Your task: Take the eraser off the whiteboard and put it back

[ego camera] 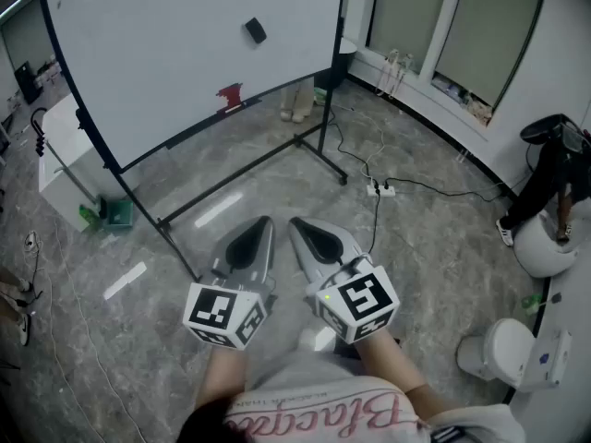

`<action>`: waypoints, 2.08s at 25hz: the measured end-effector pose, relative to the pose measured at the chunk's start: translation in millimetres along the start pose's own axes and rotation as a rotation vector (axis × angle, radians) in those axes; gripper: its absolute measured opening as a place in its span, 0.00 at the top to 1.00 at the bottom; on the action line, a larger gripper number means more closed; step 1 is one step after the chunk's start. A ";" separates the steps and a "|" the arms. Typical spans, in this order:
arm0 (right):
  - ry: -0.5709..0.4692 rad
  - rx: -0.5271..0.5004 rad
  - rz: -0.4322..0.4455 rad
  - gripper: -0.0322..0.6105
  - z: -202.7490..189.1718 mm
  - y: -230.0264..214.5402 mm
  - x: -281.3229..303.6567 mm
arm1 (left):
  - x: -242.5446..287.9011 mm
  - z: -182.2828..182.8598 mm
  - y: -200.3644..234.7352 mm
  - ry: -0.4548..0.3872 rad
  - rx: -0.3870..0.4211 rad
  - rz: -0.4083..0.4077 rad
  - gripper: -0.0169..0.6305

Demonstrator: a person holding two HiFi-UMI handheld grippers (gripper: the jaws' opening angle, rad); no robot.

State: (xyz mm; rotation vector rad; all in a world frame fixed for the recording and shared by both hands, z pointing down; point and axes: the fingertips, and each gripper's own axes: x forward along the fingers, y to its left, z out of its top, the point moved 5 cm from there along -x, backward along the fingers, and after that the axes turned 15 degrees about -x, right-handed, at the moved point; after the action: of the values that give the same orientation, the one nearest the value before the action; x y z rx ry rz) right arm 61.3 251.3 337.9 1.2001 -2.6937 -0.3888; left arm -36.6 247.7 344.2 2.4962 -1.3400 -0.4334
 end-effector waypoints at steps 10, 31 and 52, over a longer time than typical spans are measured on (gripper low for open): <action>-0.046 0.019 -0.021 0.95 -2.6 -15.9 4.3 | 18.0 -5.4 2.1 0.025 0.020 -0.003 0.98; -0.052 0.044 0.051 0.95 -33.0 -85.4 43.4 | 91.1 -21.0 21.6 0.018 -0.002 0.075 0.98; -0.054 0.076 -0.052 0.95 -40.9 -175.3 215.6 | 221.5 28.7 157.4 0.035 -0.015 0.032 0.98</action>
State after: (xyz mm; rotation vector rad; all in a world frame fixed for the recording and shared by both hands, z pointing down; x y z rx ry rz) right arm 52.3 -29.4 333.8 1.3005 -2.7507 -0.3339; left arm -50.4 -25.2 347.9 2.4559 -1.3560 -0.3896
